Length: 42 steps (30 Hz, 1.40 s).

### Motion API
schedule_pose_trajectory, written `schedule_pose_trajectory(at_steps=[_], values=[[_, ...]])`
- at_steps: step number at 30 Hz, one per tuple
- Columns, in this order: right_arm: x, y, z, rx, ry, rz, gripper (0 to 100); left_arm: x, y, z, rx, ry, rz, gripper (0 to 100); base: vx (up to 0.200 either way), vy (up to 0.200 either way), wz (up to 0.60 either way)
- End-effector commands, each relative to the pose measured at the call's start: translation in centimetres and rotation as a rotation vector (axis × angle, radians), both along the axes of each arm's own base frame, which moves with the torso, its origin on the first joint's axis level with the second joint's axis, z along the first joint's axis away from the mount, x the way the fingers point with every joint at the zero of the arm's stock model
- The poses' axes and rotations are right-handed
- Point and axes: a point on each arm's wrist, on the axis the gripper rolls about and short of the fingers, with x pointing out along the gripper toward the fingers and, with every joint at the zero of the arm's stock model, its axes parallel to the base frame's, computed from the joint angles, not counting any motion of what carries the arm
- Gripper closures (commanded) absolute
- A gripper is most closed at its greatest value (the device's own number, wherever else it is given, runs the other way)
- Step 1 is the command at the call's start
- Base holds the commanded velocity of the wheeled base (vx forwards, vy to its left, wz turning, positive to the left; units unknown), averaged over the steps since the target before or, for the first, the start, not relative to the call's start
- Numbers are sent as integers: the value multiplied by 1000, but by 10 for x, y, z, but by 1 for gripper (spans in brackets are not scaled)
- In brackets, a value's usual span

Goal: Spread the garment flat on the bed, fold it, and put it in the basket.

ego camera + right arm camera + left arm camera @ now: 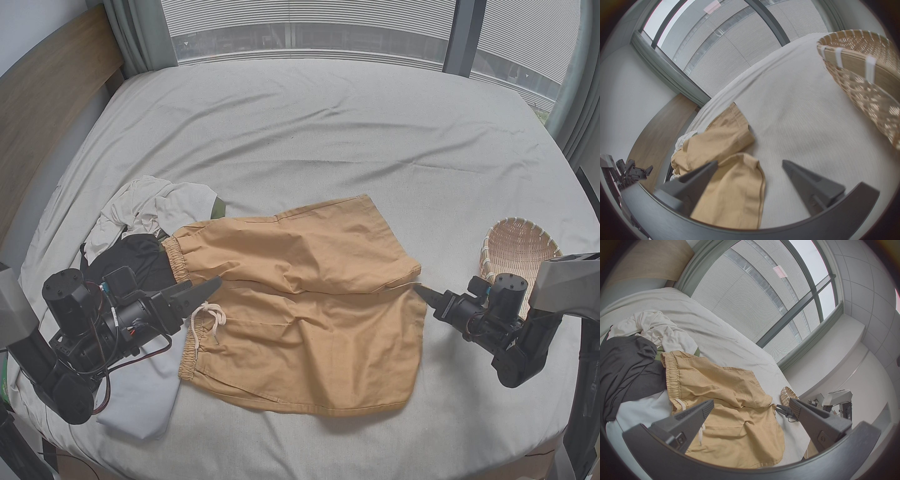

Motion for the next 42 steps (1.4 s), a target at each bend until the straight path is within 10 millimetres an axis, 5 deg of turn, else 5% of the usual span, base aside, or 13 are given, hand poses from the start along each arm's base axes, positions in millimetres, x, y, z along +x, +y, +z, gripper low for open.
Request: schedule_pose_trajectory(at_steps=[1, 10, 17, 22, 30, 42], values=[[-44, -3, 7, -12, 85, 18, 0, -1, 0, 0, -1, 1, 0, 0, 0, 0, 0], [-68, 15, -13, 51, 249, 74, 0, -3, -2, 1, -2, -2, -10, 0, 0, 0, 0], [-59, 27, -42, 54, 324, 93, 0, -5, -2, 2, -2, -4, -10, 0, 0, 0, 0], [-49, 36, -41, 119, 316, 94, 0, -4, -2, 4, -3, -14, -10, 0, 0, 0, 0], [-57, 55, -16, 215, 289, 157, 0, -5, -1, 6, -6, -19, -7, 0, 0, 0, 0], [-103, 37, 46, 305, 214, 253, 0, -5, 0, 7, -6, -22, -4, 0, 0, 0, 0]])
